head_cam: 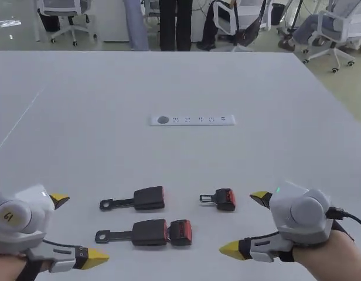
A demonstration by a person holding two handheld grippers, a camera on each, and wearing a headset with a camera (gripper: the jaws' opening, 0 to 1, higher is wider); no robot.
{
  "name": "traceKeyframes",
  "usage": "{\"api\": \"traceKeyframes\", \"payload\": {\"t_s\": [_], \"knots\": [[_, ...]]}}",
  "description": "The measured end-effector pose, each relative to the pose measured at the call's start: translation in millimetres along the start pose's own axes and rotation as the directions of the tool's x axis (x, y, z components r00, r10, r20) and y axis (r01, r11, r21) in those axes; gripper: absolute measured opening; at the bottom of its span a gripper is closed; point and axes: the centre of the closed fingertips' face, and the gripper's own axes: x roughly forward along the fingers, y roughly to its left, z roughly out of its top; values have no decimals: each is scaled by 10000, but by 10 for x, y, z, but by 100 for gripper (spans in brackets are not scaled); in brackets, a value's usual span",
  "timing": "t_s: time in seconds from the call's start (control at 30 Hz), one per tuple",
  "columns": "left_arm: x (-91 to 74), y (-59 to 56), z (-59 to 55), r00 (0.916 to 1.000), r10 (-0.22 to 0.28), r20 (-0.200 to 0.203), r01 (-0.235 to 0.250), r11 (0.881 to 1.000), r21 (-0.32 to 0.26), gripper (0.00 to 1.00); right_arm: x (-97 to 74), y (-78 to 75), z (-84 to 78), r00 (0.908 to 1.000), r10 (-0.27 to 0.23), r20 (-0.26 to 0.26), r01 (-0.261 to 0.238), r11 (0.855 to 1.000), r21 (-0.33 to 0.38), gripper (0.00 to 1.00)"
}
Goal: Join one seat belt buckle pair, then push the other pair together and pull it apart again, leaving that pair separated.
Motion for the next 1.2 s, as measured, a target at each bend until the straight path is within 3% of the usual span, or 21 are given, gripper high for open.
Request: {"api": "traceKeyframes", "payload": {"t_s": [0.2,0.47,0.63,0.9,1.2], "knots": [[-121,-33,1,9996,243,115,-240,9993,-272,100,-100,41,-3,9986,-439,289,424,9978,505,99],[-176,-105,-33,9994,349,86,-345,9986,-390,100,-188,114,-25,9971,-624,437,596,9962,639,99],[-233,-106,0,9978,388,535,-345,9963,-793,100,-221,125,34,9951,-732,670,686,9954,672,99],[-241,-97,-24,9972,409,620,-356,9958,-842,100,-224,115,31,9931,-875,775,815,9937,773,99],[-241,-113,-29,9956,139,926,-50,9955,-950,100,-256,36,-48,9900,-1167,789,1070,9873,1174,99]]}}
